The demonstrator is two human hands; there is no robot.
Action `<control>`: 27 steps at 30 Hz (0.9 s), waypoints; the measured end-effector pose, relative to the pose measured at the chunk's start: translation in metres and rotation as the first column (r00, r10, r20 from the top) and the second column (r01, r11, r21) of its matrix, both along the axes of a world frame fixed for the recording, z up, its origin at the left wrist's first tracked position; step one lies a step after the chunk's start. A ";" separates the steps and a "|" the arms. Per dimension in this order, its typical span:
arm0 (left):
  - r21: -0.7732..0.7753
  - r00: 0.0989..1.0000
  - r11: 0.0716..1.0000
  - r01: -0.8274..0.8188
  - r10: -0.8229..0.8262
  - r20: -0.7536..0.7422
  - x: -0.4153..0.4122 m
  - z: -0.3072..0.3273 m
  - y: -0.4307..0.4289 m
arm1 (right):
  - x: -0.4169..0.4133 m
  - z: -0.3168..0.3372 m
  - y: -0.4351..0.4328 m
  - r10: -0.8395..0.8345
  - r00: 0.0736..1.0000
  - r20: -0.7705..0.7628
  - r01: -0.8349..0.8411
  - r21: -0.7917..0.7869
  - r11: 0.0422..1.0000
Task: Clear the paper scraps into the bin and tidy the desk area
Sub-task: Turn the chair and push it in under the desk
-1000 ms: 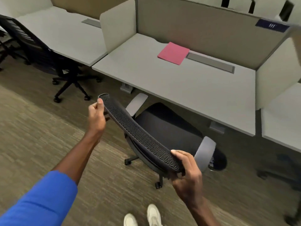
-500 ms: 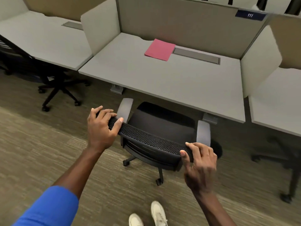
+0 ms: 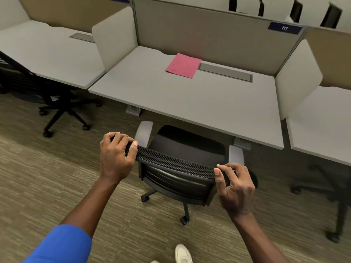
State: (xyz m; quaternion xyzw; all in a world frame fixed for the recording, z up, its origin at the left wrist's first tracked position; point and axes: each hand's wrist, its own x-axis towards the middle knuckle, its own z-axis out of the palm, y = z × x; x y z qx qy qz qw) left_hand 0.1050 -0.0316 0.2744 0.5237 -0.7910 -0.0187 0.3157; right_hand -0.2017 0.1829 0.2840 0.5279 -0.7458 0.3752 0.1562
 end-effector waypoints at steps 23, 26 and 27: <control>0.029 0.999 0.999 0.020 -0.021 0.041 -0.062 -0.001 -0.122 | -0.080 -0.016 -0.126 0.025 0.998 0.049 -0.025 -0.001 1.000; 0.037 0.999 0.999 0.019 -0.021 0.043 -0.073 0.000 -0.146 | -0.088 -0.014 -0.148 0.041 0.997 0.067 -0.042 0.018 0.999; 0.042 0.999 0.999 0.018 -0.020 0.043 -0.076 0.000 -0.153 | -0.091 -0.014 -0.154 0.038 0.996 0.077 -0.040 0.029 0.999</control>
